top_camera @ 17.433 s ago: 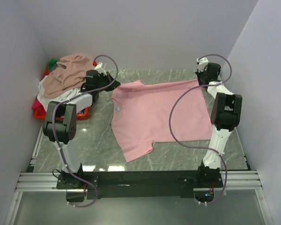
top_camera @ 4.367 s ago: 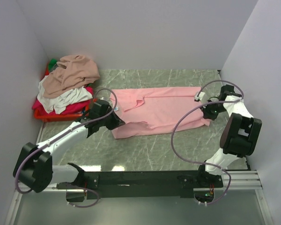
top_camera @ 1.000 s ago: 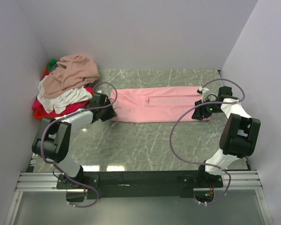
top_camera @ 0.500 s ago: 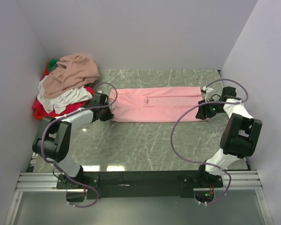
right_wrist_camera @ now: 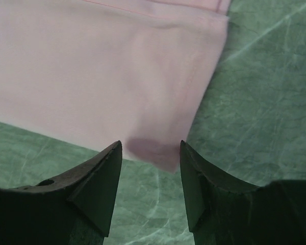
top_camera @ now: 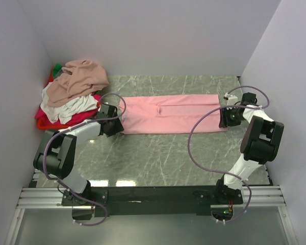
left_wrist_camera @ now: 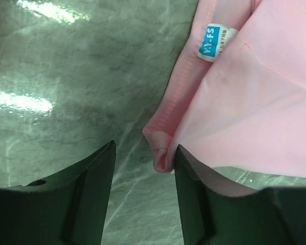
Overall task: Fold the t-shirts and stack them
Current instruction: Fold the tshirt
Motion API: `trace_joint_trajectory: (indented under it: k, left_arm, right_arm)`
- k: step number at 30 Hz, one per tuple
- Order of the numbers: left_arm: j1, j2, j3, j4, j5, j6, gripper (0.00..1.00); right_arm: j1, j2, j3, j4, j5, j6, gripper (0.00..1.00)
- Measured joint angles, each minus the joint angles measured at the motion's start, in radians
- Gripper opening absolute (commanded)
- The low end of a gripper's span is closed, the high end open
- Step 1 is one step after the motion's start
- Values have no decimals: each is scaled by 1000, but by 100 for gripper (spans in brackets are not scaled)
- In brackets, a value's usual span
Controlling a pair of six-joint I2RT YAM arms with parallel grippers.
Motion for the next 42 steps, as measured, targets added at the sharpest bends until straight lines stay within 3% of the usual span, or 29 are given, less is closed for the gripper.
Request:
trace_joint_trajectory:
  k: [14, 17, 20, 25, 30, 33, 40, 42]
  left_arm:
    - [0, -104, -23, -51, -48, 0, 58]
    - [0, -131, -34, -52, -45, 0, 63]
    - [0, -190, -43, -59, -38, 2, 71]
    - [0, -317, -42, -59, -31, 10, 72]
    - [0, -372, -21, -64, -24, 20, 72]
    - [0, -388, -21, -71, -11, 20, 72]
    - [1, -399, -26, -42, 67, 19, 73]
    - [1, -396, -37, -7, 98, 18, 73]
  right_arm:
    - [-2, 67, 29, 17, 87, 45, 56]
    - [-3, 78, 45, 13, 81, 51, 54]
    - [-4, 88, 57, -1, 75, 54, 48]
    - [-4, 129, 100, -42, 58, 49, 36]
    - [-4, 148, 128, -108, 35, 24, 9]
    - [-5, 148, 129, -158, 36, -2, 1]
    - [-17, 15, -35, -242, 109, -144, 0]
    - [-19, -56, -118, -280, 140, -196, 9]
